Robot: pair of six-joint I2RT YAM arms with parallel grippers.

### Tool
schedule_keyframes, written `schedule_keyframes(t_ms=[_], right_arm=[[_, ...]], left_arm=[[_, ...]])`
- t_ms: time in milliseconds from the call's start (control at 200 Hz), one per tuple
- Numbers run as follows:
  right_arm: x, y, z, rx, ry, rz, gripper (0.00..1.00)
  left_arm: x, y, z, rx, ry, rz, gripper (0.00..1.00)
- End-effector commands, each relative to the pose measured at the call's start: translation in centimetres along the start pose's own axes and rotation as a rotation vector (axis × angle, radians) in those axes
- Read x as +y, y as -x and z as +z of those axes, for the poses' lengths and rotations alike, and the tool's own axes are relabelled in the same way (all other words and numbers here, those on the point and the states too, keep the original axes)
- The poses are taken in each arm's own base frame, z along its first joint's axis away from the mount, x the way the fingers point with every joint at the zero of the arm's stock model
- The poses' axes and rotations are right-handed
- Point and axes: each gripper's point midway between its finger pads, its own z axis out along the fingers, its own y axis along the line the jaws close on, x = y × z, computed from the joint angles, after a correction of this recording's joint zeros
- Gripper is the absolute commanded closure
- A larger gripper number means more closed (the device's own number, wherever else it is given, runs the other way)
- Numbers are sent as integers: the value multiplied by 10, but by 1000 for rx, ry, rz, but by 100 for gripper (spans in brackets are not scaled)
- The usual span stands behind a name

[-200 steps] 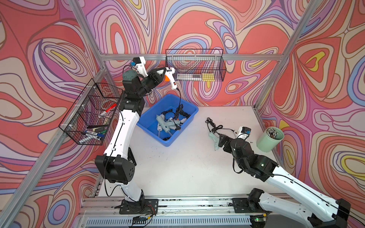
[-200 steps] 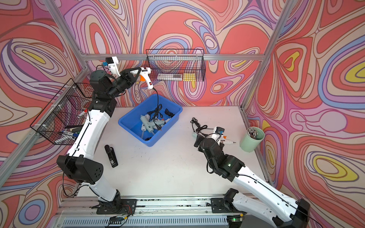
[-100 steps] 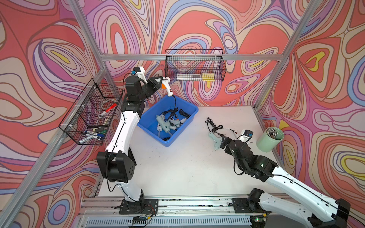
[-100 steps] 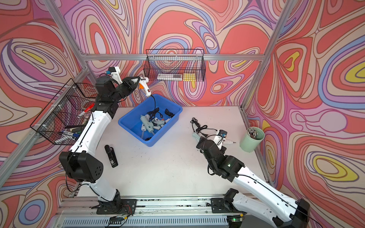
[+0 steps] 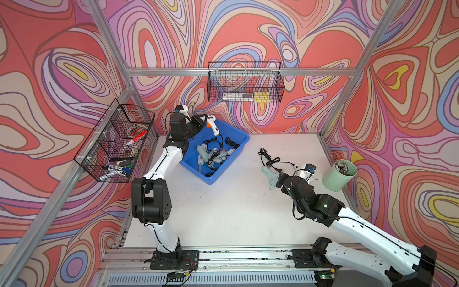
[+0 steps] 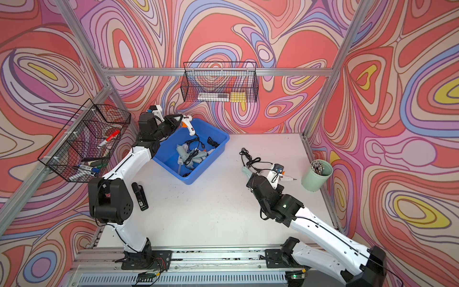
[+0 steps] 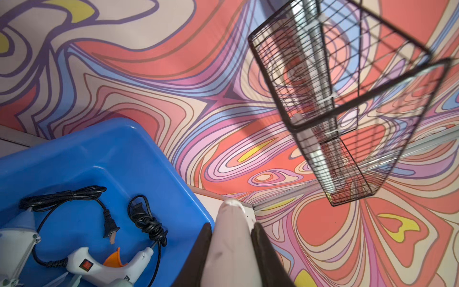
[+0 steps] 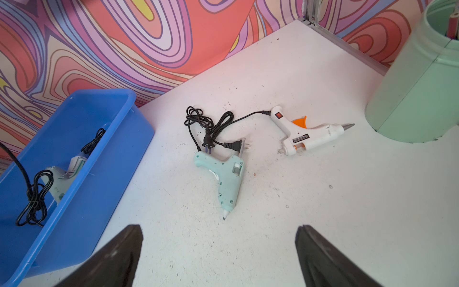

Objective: Put the hot melt glue gun into the storage box
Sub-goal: Place the hot melt adhesive gun in the storage box.

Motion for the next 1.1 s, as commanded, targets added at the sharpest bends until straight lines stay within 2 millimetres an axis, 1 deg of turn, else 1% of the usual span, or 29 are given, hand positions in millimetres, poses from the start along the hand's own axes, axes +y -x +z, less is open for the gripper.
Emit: schedule_keyframes(t_ms=[0, 80, 100, 240, 376, 396, 476, 606, 756, 861, 981, 1097], right_arm=[[2, 6, -2, -13, -6, 15, 2], [4, 6, -1, -13, 3, 18, 2], [5, 6, -1, -14, 4, 19, 2], [5, 5, 0, -9, 2, 19, 2], [3, 2, 2, -6, -17, 10, 2], [2, 2, 2, -6, -23, 8, 2], [-2, 0, 5, -2, -56, -7, 2], [-4, -6, 12, 12, -104, -36, 2], [-5, -12, 26, 34, -164, -76, 2], [-6, -17, 39, 59, -192, -98, 2], [-9, -22, 54, 91, -210, -111, 2], [-12, -28, 65, 133, -212, -111, 2]], left_arm=[[8, -4, 16, -28, -37, -14, 100], [19, -15, 32, -6, -24, -24, 100], [19, -16, 36, -1, -26, -24, 100], [35, -35, 62, 34, -1, -33, 100], [61, -55, 84, 81, 43, -57, 100], [63, -58, 87, 88, 44, -56, 100], [77, -69, 96, 118, 72, -55, 100], [98, -87, 105, 170, 124, -38, 100], [112, -105, 109, 223, 154, -26, 99], [120, -117, 111, 255, 169, -21, 94], [129, -132, 114, 297, 188, -12, 86], [138, -140, 115, 318, 209, -8, 82]])
